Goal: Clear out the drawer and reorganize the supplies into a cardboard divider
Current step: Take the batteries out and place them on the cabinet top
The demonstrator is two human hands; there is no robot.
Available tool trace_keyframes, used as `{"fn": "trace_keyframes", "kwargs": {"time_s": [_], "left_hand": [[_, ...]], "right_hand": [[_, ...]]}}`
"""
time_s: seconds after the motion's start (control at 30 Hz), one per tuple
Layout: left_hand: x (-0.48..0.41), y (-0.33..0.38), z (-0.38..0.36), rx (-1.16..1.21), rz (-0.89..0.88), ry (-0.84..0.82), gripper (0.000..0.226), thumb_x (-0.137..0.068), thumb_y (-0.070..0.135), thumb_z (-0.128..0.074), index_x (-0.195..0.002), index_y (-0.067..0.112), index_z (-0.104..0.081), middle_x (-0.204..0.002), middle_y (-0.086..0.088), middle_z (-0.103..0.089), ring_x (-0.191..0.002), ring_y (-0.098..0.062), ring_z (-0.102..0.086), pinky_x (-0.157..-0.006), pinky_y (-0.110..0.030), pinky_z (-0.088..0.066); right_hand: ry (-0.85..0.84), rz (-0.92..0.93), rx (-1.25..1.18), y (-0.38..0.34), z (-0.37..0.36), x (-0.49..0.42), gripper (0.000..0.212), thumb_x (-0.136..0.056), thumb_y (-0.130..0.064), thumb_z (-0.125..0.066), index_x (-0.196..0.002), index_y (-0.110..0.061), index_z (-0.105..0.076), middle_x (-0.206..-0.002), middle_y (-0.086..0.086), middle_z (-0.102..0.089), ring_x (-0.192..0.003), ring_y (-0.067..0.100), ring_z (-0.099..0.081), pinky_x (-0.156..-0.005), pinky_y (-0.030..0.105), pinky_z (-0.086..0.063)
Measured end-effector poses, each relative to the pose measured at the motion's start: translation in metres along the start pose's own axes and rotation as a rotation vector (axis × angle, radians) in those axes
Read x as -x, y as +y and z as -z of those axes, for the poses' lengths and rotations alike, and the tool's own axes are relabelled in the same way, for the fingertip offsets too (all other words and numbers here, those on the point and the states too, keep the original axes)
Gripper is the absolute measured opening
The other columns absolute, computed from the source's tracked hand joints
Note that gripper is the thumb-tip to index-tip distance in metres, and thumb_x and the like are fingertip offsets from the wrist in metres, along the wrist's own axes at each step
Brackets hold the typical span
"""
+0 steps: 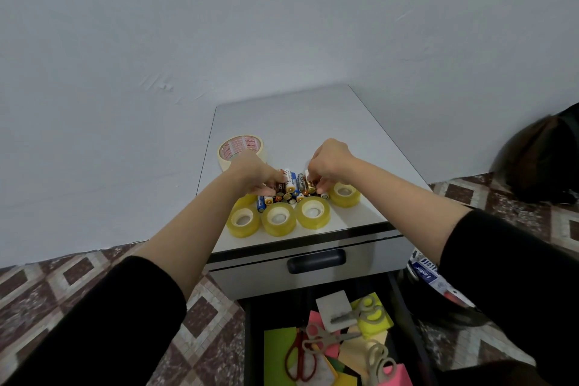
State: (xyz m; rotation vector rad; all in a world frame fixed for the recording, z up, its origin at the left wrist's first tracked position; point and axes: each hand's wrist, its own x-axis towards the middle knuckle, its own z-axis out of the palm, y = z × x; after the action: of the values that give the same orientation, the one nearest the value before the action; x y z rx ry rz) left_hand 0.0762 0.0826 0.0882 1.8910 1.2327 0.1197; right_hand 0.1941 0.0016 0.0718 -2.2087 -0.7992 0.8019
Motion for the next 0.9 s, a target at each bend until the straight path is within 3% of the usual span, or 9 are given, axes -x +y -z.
{"fn": "trace_keyframes", "kwargs": {"time_s": [0.2,0.37,0.43,0.5,0.6,0.7,0.77,0.9], "left_hand": [[0.006,-0.002,0.004,0.046,0.028,0.028,0.022,-0.079,0.010,-0.073,-0.071,0.002,-0.054,-0.065,-0.008,-0.063,-0.037,-0.010,-0.059,-0.044,-0.017,-0.051],[0.011,-0.002,0.008,0.064,0.023,0.051,0.019,-0.079,0.014,-0.073,-0.084,-0.002,-0.062,-0.066,-0.005,-0.065,-0.038,-0.009,-0.059,-0.052,-0.017,-0.052],[0.016,-0.006,0.008,0.080,-0.002,0.049,0.018,-0.079,0.013,-0.073,-0.085,-0.002,-0.065,-0.064,-0.005,-0.066,-0.047,-0.011,-0.061,-0.065,-0.022,-0.055],[0.028,-0.011,0.008,0.153,-0.054,0.014,0.012,-0.081,0.011,-0.070,-0.084,0.000,-0.065,-0.063,-0.004,-0.067,-0.047,-0.009,-0.061,-0.063,-0.021,-0.056],[0.057,-0.024,-0.001,0.288,-0.187,-0.077,0.012,-0.089,0.013,-0.062,-0.080,0.006,-0.064,-0.071,-0.005,-0.066,-0.045,-0.004,-0.059,-0.048,-0.014,-0.051],[0.085,-0.044,-0.021,0.321,-0.235,-0.141,0.017,-0.091,0.017,-0.058,-0.079,0.011,-0.066,-0.069,0.001,-0.067,-0.050,-0.002,-0.060,-0.052,-0.012,-0.051],[0.100,-0.062,-0.037,0.324,-0.227,-0.191,0.017,-0.091,0.019,-0.057,-0.078,0.014,-0.067,-0.066,0.005,-0.068,-0.054,-0.003,-0.061,-0.053,-0.012,-0.050],[0.123,-0.106,-0.078,0.304,-0.138,-0.291,0.018,-0.092,0.021,-0.056,-0.079,0.017,-0.067,-0.066,0.008,-0.069,-0.060,-0.006,-0.063,-0.062,-0.018,-0.050]], "right_hand": [[0.011,0.019,-0.016,0.002,0.003,0.006,0.017,-0.081,0.006,-0.063,-0.097,0.011,-0.063,-0.075,0.022,-0.066,-0.060,0.031,-0.064,-0.076,0.041,-0.058],[0.032,0.025,-0.017,0.002,0.008,0.018,0.015,-0.078,0.010,-0.061,-0.092,0.011,-0.065,-0.085,0.027,-0.069,-0.076,0.038,-0.069,-0.074,0.038,-0.058],[0.044,0.031,-0.020,0.003,0.012,0.025,0.015,-0.078,0.009,-0.062,-0.092,0.010,-0.066,-0.086,0.026,-0.069,-0.070,0.036,-0.069,-0.071,0.036,-0.058],[0.080,0.048,-0.017,0.006,0.016,0.035,0.013,-0.076,0.007,-0.064,-0.089,0.009,-0.067,-0.084,0.025,-0.069,-0.058,0.032,-0.064,-0.064,0.034,-0.056],[0.122,0.095,-0.007,0.015,0.015,0.056,0.009,-0.077,-0.006,-0.065,-0.077,0.002,-0.069,-0.069,0.013,-0.067,-0.047,0.022,-0.055,-0.048,0.025,-0.047],[0.096,0.151,-0.064,0.032,0.003,0.082,0.034,-0.087,-0.023,-0.057,-0.059,-0.005,-0.062,-0.052,0.003,-0.058,-0.041,0.016,-0.049,-0.040,0.020,-0.036],[0.052,0.181,-0.105,0.049,-0.009,0.103,0.049,-0.092,-0.022,-0.049,-0.046,-0.006,-0.054,-0.037,-0.001,-0.051,-0.034,0.012,-0.046,-0.036,0.018,-0.035],[-0.063,0.136,-0.087,0.099,-0.045,0.135,0.050,-0.088,-0.013,-0.049,-0.039,-0.005,-0.049,-0.029,-0.001,-0.044,-0.030,0.011,-0.042,-0.039,0.018,-0.035]]}}
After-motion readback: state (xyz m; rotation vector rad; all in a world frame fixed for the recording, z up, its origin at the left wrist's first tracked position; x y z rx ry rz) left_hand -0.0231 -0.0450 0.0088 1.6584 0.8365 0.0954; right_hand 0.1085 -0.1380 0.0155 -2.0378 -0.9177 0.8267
